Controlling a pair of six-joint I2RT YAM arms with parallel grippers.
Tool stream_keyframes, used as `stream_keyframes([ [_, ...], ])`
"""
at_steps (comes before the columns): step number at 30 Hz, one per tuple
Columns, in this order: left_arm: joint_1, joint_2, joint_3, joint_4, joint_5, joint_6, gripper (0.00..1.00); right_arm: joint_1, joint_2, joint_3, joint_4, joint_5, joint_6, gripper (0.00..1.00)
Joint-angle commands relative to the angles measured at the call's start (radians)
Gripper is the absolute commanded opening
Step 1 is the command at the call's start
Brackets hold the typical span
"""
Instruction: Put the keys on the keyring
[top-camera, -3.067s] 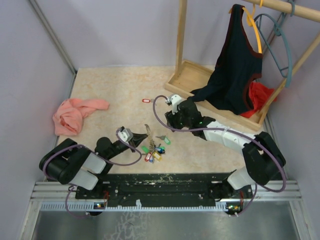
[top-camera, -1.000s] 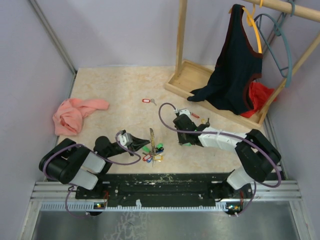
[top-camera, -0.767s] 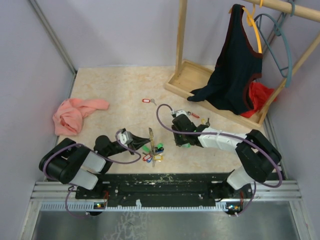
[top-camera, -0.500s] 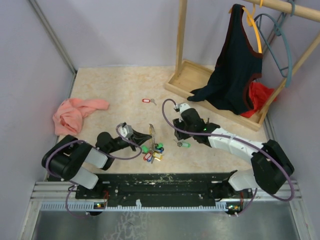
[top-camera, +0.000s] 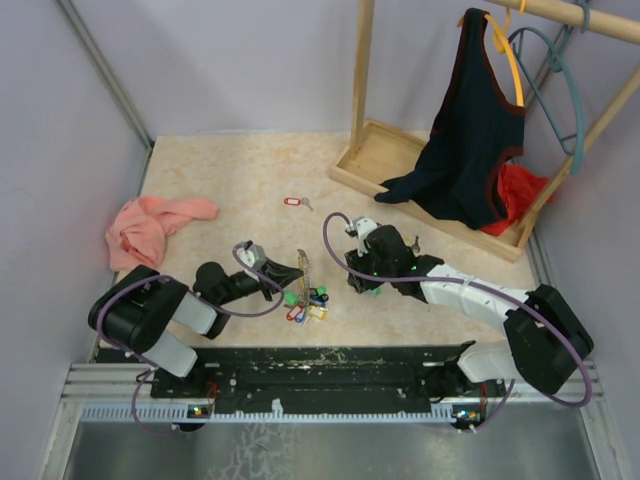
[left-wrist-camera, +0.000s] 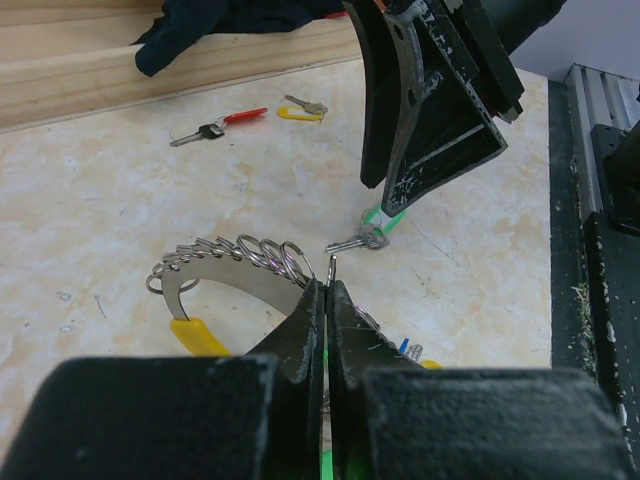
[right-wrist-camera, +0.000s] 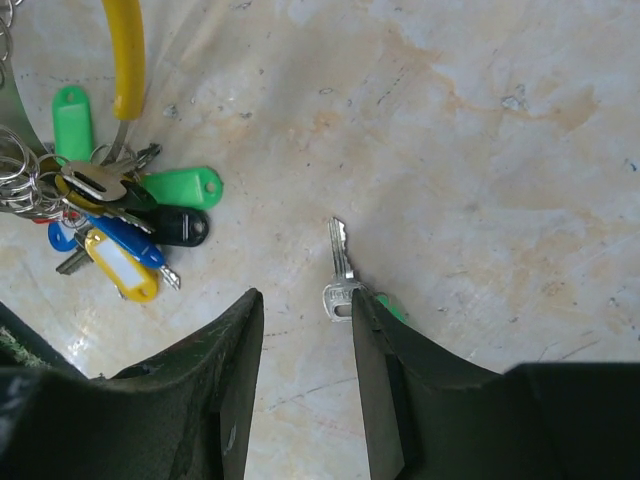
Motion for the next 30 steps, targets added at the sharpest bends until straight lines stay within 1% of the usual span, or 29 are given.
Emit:
stream_keyframes([
  [1, 0.005, 0.015, 0.016, 0.276, -0.001, -0.048, 0.01, -0.008, -0.006, -0.024, 0.103, -0.05, 0.013, 0.41],
  [5, 0.004, 0.009, 0.011, 0.276, -0.022, -0.071, 0.01, 0.01, -0.008, -0.018, 0.149, -0.011, -0.021, 0.4],
  [9, 0.004, 0.01, 0.011, 0.276, -0.033, -0.091, 0.01, 0.06, -0.015, -0.041, 0.341, 0.007, -0.037, 0.39],
  [14, -0.005, 0.009, 0.007, 0.275, -0.099, -0.155, 0.02, 0.136, 0.0, -0.069, 0.601, 0.015, -0.106, 0.38],
  [18, -0.031, -0.007, -0.007, 0.275, -0.178, -0.152, 0.02, 0.144, 0.02, -0.1, 0.733, -0.005, -0.13, 0.36],
  [22, -0.06, -0.007, -0.008, 0.274, -0.235, -0.158, 0.02, 0.149, 0.047, -0.118, 0.822, -0.06, -0.15, 0.33],
  [26, -0.082, 0.002, -0.009, 0.275, -0.296, -0.163, 0.02, 0.151, 0.082, -0.114, 0.851, -0.1, -0.156, 0.29],
  [30, -0.093, 0.004, -0.008, 0.276, -0.329, -0.165, 0.02, 0.16, 0.113, -0.124, 0.884, -0.107, -0.156, 0.29],
])
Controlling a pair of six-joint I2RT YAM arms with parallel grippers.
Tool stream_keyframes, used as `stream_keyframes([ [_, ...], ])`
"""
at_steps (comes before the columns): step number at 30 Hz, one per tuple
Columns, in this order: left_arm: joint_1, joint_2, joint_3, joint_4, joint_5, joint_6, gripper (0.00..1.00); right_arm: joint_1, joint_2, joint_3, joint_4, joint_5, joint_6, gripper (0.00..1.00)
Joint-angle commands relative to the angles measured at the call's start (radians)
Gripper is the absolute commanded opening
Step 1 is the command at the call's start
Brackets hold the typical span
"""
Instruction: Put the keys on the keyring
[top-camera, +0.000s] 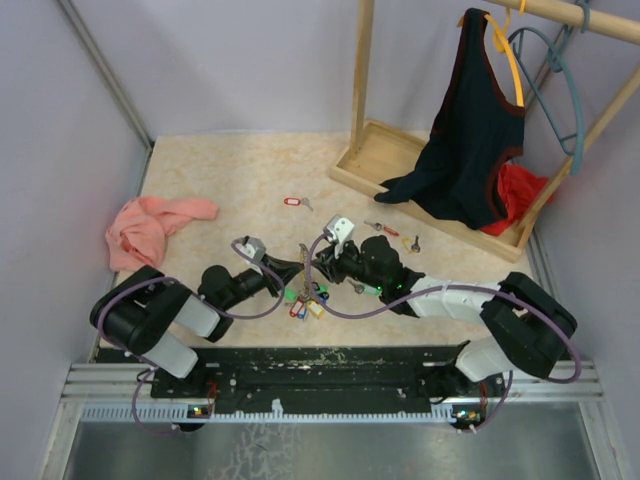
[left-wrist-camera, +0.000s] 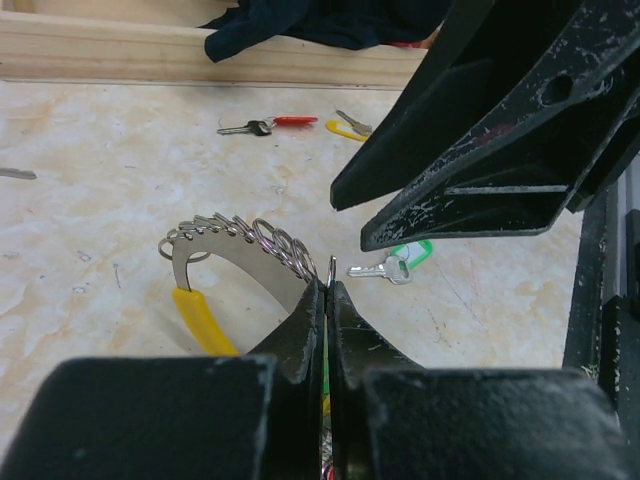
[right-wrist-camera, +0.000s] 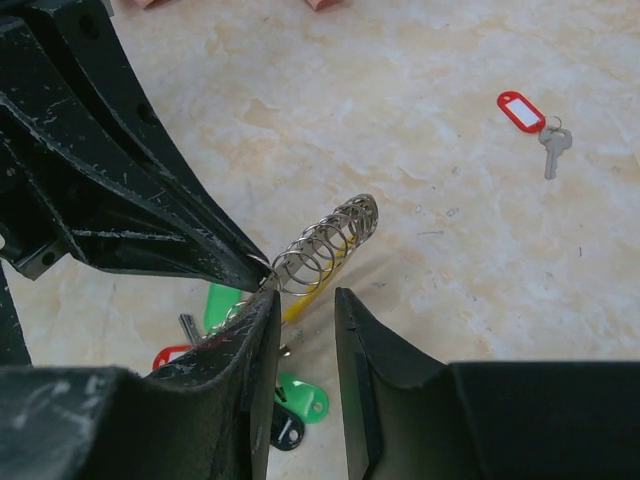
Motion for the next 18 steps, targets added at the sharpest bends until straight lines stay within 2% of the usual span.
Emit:
stream_keyframes([
  [1, -0.015, -0.001, -0.003, 0.275, -0.074, -0.018, 0.02, 0.02, 0.029, -0.003, 0.129, -0.039, -0.016, 0.28],
  [18, -0.038, 0.015, 0.011, 0.275, -0.044, -0.005, 0.02, 0.03, 0.111, 0.003, 0.216, 0.005, 0.004, 0.25],
])
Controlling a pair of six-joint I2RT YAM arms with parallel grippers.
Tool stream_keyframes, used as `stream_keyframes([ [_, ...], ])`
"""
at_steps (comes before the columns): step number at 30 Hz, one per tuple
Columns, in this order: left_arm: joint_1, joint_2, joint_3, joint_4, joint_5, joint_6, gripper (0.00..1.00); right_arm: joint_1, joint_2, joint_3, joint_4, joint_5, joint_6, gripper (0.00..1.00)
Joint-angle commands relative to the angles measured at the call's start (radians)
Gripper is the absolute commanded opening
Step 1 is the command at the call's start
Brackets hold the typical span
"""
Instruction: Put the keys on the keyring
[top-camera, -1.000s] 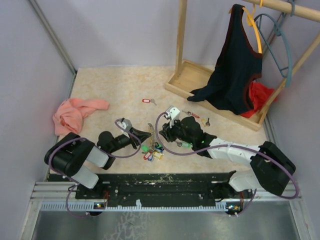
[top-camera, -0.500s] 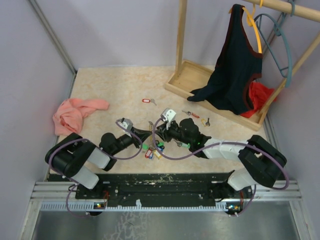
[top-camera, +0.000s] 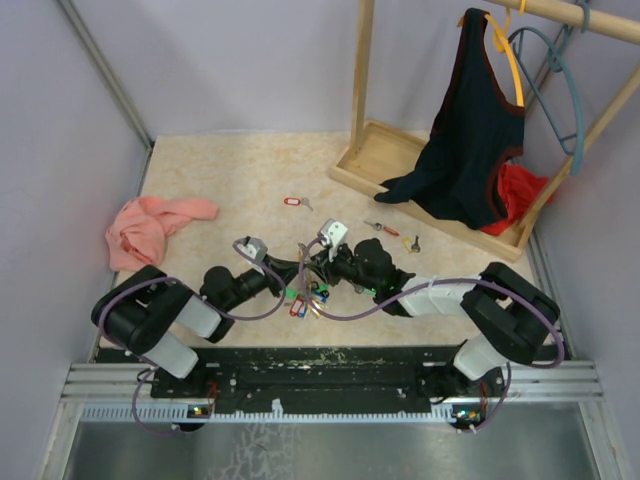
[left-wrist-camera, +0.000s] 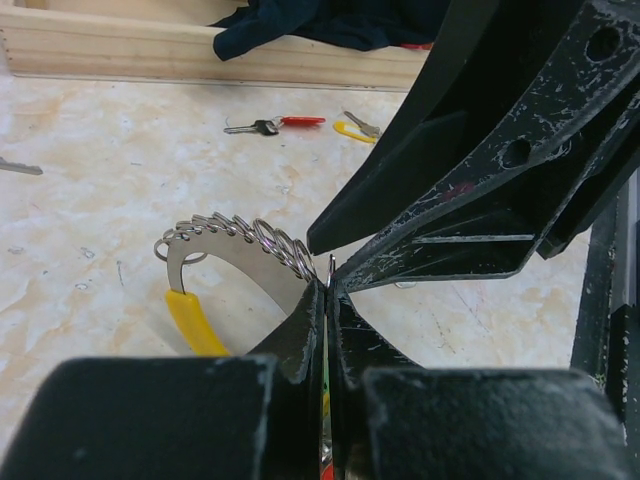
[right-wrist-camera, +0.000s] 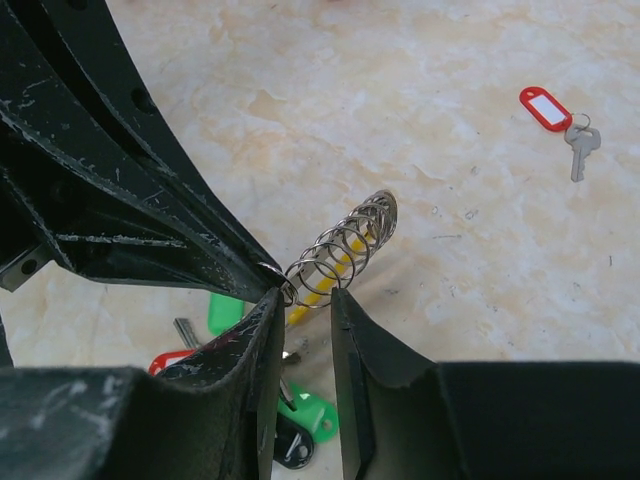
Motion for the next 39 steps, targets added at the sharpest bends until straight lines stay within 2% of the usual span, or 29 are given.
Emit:
stream_keyframes([
  [1, -0.014, 0.011, 0.01, 0.274, 0.016, -0.003, 0.02, 0.01, 0.006, -0.003, 0.131, 0.026, 0.023, 0.25],
  [6, -0.02, 0.017, 0.004, 0.275, 0.013, 0.003, 0.02, 0.009, 0.008, -0.012, 0.174, 0.058, 0.056, 0.22],
  [18, -0.056, 0.022, 0.029, 0.275, 0.013, 0.046, 0.02, 0.023, 0.079, 0.026, 0.13, -0.004, 0.065, 0.2],
  [21, -0.061, 0.024, 0.028, 0.276, 0.008, 0.054, 0.02, 0.023, 0.09, 0.035, 0.125, -0.01, 0.066, 0.15],
  [25, -0.063, 0.015, 0.016, 0.276, 0.004, 0.063, 0.04, 0.023, 0.082, 0.033, 0.123, 0.011, 0.05, 0.04],
  [27, -0.063, 0.009, 0.009, 0.276, 0.004, 0.07, 0.07, 0.023, 0.068, 0.031, 0.116, 0.024, 0.031, 0.0],
  [32, -0.06, -0.015, -0.027, 0.276, -0.034, 0.081, 0.2, 0.024, 0.027, 0.027, 0.093, 0.033, -0.041, 0.0],
  [39, -0.018, -0.044, -0.061, 0.276, -0.014, -0.037, 0.35, 0.024, -0.018, -0.001, 0.127, 0.016, -0.121, 0.0],
])
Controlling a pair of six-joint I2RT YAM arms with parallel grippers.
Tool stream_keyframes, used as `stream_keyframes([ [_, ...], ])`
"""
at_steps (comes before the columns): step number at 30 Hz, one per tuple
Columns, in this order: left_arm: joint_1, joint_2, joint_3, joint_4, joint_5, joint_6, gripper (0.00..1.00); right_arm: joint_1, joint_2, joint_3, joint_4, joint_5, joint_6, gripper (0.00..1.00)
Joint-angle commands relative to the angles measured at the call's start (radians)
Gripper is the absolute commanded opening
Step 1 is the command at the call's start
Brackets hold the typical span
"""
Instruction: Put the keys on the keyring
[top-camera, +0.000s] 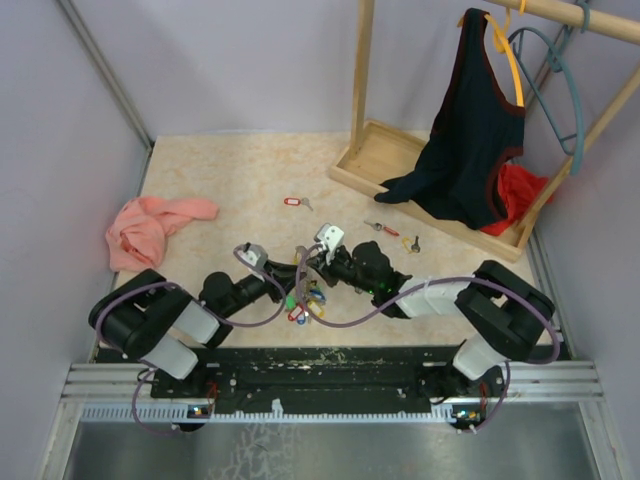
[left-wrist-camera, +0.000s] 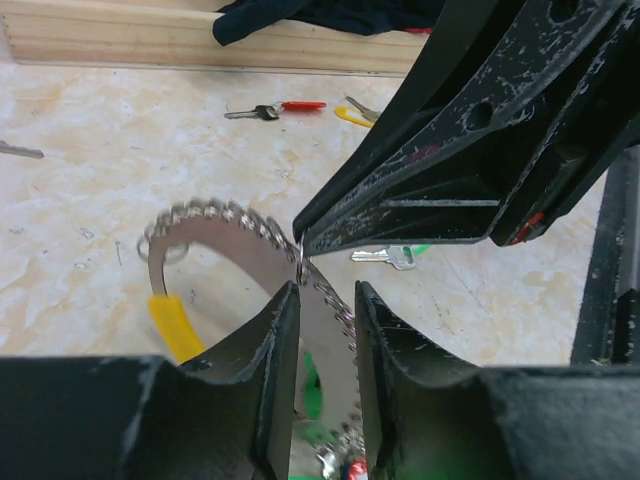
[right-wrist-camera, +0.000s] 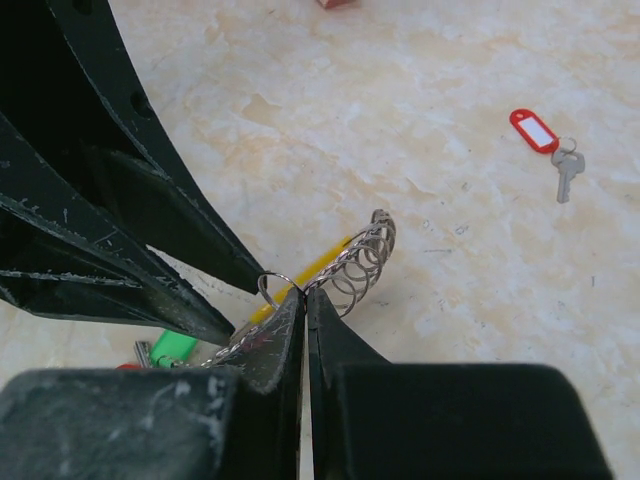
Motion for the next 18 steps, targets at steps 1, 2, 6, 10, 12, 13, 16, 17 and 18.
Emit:
stream_keyframes([
  [1, 0.028, -0.036, -0.026, 0.276, 0.03, -0.12, 0.36, 0.005, -0.062, 0.003, 0.07, -0.006, -0.081, 0.0],
  [2, 0.036, -0.048, -0.028, 0.276, 0.038, -0.139, 0.37, 0.005, -0.063, -0.003, 0.08, -0.009, -0.093, 0.0],
  [6, 0.054, -0.079, -0.043, 0.276, 0.052, -0.159, 0.39, 0.005, -0.067, -0.024, 0.126, -0.032, -0.126, 0.0],
  [10, 0.081, -0.079, -0.056, 0.276, 0.047, -0.128, 0.39, 0.006, -0.068, -0.028, 0.128, -0.05, -0.141, 0.0],
  [12, 0.101, -0.069, -0.052, 0.276, 0.066, -0.122, 0.38, 0.005, -0.071, -0.033, 0.137, -0.056, -0.148, 0.0],
  [13, 0.11, -0.062, -0.044, 0.276, 0.082, -0.12, 0.38, 0.005, -0.071, -0.035, 0.139, -0.059, -0.15, 0.0],
  [16, 0.122, -0.038, -0.01, 0.276, 0.147, -0.102, 0.37, 0.005, -0.071, -0.033, 0.139, -0.072, -0.153, 0.0],
  [17, 0.122, -0.029, -0.001, 0.276, 0.164, -0.087, 0.38, 0.005, -0.069, -0.033, 0.137, -0.077, -0.155, 0.0],
  [18, 0.124, -0.022, 0.006, 0.276, 0.179, -0.069, 0.38, 0.005, -0.07, -0.032, 0.134, -0.081, -0.155, 0.0],
])
